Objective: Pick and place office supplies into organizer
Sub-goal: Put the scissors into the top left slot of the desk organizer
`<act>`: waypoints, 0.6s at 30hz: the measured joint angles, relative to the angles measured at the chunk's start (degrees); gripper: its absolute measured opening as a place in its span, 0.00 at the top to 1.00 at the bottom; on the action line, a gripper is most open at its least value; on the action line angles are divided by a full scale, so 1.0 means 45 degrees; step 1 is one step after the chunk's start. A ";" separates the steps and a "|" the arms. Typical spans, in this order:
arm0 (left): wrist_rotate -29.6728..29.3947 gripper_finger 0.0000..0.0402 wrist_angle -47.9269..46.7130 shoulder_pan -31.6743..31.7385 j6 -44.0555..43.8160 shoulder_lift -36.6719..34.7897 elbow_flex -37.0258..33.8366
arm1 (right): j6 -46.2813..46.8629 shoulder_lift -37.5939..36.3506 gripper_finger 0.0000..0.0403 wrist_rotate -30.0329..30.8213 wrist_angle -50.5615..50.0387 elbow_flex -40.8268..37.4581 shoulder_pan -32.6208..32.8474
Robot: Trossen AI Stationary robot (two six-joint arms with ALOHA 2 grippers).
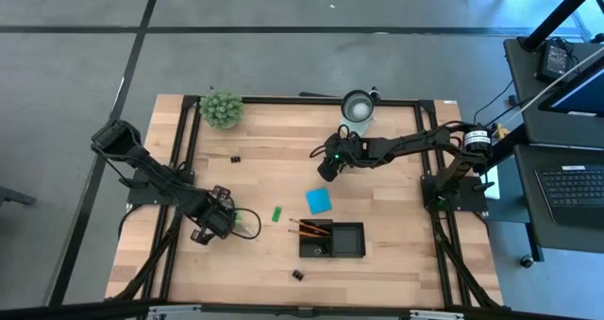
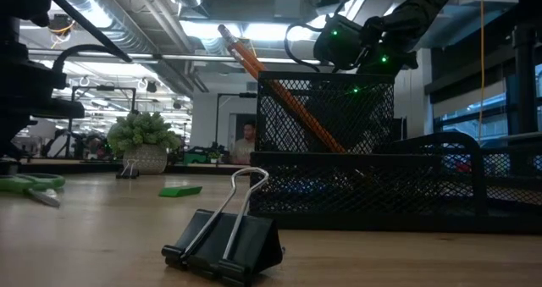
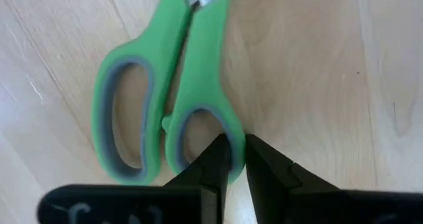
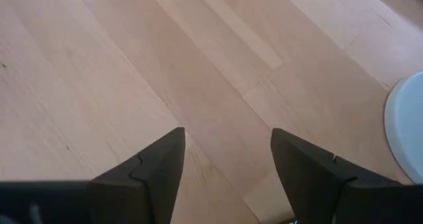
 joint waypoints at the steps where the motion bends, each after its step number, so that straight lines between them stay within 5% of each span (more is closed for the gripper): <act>1: -0.0002 0.91 0.0005 0.0000 0.0000 0.0043 0.0014 | -0.0004 0.0000 0.43 0.0000 -0.0005 0.0000 0.0000; 10: -0.0920 0.96 -0.0442 -0.0126 -0.0044 0.0208 0.0510 | -0.0010 0.0000 0.43 0.0005 -0.0005 0.0000 -0.0005; 18: -0.4389 0.96 -0.2280 -0.0067 -0.0457 0.0201 0.1678 | -0.0015 0.0000 0.43 0.0005 -0.0005 0.0000 -0.0010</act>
